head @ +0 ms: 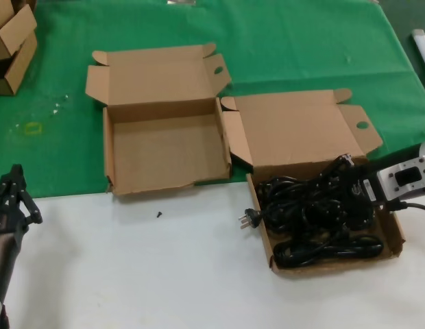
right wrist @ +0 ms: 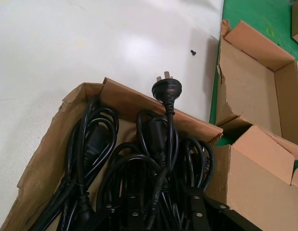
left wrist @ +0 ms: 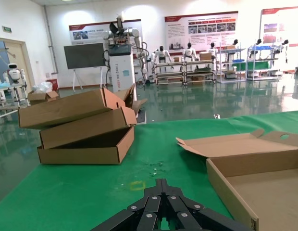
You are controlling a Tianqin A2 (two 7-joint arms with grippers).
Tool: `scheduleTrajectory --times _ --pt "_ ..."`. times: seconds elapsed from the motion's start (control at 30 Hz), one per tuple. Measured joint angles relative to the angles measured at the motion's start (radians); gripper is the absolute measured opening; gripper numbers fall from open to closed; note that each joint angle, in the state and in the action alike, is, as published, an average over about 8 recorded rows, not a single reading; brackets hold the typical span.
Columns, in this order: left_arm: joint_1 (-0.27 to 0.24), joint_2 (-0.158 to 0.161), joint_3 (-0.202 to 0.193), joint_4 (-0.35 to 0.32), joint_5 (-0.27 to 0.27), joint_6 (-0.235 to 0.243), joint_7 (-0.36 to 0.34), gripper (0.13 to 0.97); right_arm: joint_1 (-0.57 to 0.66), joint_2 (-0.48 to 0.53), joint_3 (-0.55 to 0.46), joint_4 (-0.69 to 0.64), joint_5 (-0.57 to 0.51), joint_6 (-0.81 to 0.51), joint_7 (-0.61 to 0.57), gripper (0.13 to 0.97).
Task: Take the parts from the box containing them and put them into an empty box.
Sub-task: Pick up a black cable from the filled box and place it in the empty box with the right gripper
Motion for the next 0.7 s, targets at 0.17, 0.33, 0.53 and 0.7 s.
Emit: scheduleTrajectory --times 0.17,0.33,0.53,0.7 --pt "0.0 0.0 0.0 0.0 0.0 0.0 0.0 0.142 0.004 -0.001 0.003 -0.004 -0.001 -0.004 0.0 0.315" --pt "0.0 0.0 0.0 0.0 0.0 0.0 0.0 0.142 0.007 0.006 0.008 -0.001 -0.002 -0.011 0.011 0.247" --pt "0.0 0.0 0.0 0.0 0.0 0.0 0.0 0.142 0.007 0.022 0.017 0.016 -0.002 -0.019 0.038 0.219" --pt "0.0 0.0 0.0 0.0 0.0 0.0 0.0 0.142 0.011 0.04 0.024 0.04 -0.003 -0.031 0.077 0.217"
